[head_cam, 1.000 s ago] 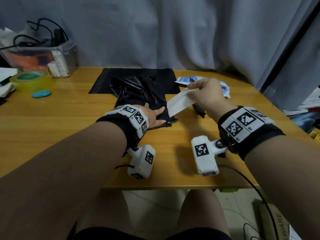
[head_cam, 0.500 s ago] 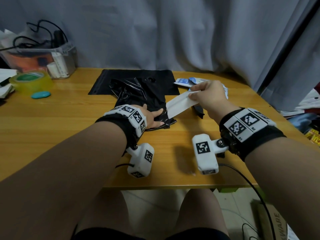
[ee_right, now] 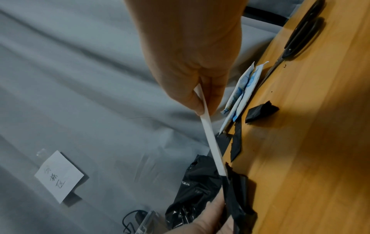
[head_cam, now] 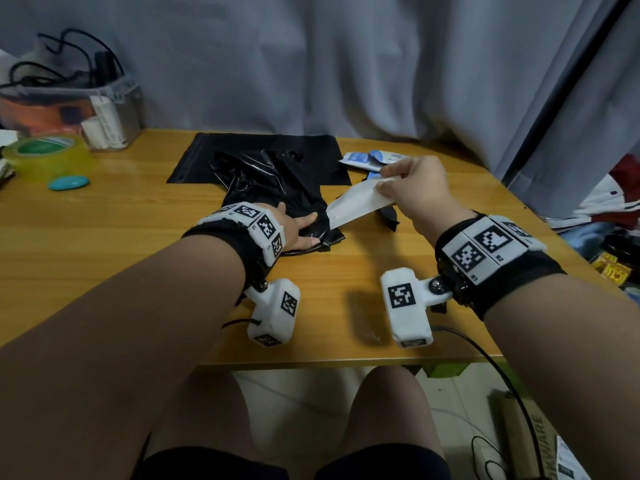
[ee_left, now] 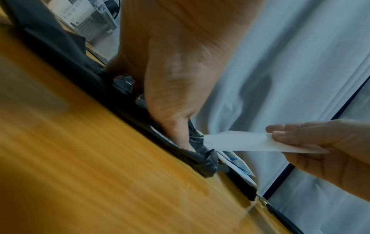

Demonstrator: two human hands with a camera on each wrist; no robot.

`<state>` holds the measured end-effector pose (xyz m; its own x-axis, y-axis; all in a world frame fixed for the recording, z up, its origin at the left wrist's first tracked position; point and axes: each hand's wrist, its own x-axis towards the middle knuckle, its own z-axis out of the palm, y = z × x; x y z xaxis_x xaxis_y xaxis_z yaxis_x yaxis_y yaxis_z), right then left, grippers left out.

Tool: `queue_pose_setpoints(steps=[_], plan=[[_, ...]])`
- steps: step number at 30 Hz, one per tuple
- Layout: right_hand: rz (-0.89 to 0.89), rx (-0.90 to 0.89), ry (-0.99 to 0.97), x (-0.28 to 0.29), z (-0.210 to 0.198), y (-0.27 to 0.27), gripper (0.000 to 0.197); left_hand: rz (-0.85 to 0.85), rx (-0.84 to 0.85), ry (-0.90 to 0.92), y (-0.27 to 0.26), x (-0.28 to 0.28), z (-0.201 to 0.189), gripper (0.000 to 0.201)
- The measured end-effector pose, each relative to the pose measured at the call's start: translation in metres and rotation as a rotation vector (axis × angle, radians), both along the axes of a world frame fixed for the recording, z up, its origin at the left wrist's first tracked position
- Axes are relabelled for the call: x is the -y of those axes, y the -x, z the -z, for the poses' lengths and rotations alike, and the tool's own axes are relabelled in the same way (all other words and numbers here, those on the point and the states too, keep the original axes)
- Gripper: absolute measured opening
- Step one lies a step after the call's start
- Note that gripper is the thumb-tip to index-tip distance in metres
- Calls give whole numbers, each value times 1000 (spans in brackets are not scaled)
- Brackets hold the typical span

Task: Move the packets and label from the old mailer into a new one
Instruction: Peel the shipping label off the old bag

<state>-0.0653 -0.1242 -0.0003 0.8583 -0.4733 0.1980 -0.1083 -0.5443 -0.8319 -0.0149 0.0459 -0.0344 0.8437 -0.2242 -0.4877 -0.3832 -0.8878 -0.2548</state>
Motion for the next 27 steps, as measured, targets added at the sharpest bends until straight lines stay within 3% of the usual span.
queue_pose_setpoints(steps=[6,11,16,19,21,22,24,25,27], plan=[[13,-6,-25,7,5,2,30,6,1,-1,-2,-1,1,68],[103,103,-39,35,-17,8,31,-18,6,19,-3,-2,1,68],[-31,150,-6,43,-18,24,57,-6,35,176,-6,-8,-4,76],[-87,199,-32,34,-16,30,78,74,149,352,-7,-16,-5,93],[-122,223,-18,30,-19,31,81,56,247,498,-5,-20,-8,97],[-136,228,16,27,-19,32,77,41,298,592,-5,-22,-11,91],[-175,257,141,20,-21,34,60,-5,407,825,-5,-24,-21,60],[-212,287,215,15,-21,36,48,-57,387,976,-3,-22,-27,47],[-299,345,355,8,-19,42,29,-271,90,1331,6,-15,-40,60]])
